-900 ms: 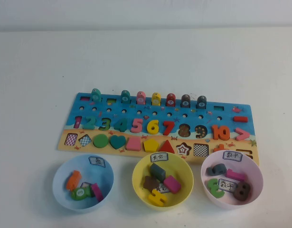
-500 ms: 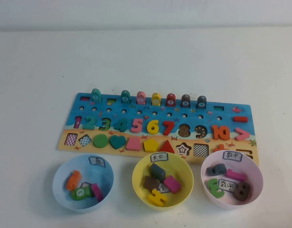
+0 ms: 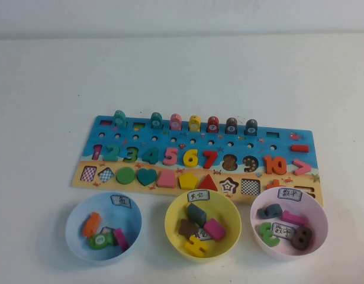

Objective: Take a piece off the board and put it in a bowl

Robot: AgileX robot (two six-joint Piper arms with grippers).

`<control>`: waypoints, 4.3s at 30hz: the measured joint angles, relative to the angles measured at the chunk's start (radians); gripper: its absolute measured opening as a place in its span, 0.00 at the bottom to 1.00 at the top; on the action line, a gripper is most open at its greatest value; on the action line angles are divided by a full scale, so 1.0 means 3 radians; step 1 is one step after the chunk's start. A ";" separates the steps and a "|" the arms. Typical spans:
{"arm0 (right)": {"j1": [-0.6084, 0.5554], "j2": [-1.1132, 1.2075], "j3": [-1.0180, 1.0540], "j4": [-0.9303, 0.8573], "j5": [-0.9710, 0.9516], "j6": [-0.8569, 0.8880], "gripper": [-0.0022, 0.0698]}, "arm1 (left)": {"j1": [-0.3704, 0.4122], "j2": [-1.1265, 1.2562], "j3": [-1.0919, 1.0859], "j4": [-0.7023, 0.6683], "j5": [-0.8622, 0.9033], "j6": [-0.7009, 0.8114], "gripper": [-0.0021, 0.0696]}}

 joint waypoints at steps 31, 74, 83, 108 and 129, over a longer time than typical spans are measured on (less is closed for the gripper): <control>0.0000 0.0000 0.0000 0.0000 0.0000 0.0000 0.01 | -0.0291 0.3704 -0.4264 0.1043 0.4317 0.2062 0.02; 0.0000 0.0000 0.0000 0.0000 0.0000 0.0000 0.01 | -0.1333 0.6931 -0.5789 0.1335 0.3715 0.1402 0.56; 0.0000 0.0000 0.0000 0.0000 0.0000 0.0000 0.01 | -0.1312 0.7101 -0.5789 0.1379 0.3721 0.1397 0.54; 0.0000 0.0000 0.0000 0.0000 0.0000 0.0000 0.01 | -0.1226 0.7182 -0.5796 0.1411 0.3730 0.1347 0.32; 0.0000 0.0000 0.0000 0.0000 0.0000 0.0000 0.01 | -0.1226 0.7115 -0.5796 0.1412 0.3812 0.1347 0.32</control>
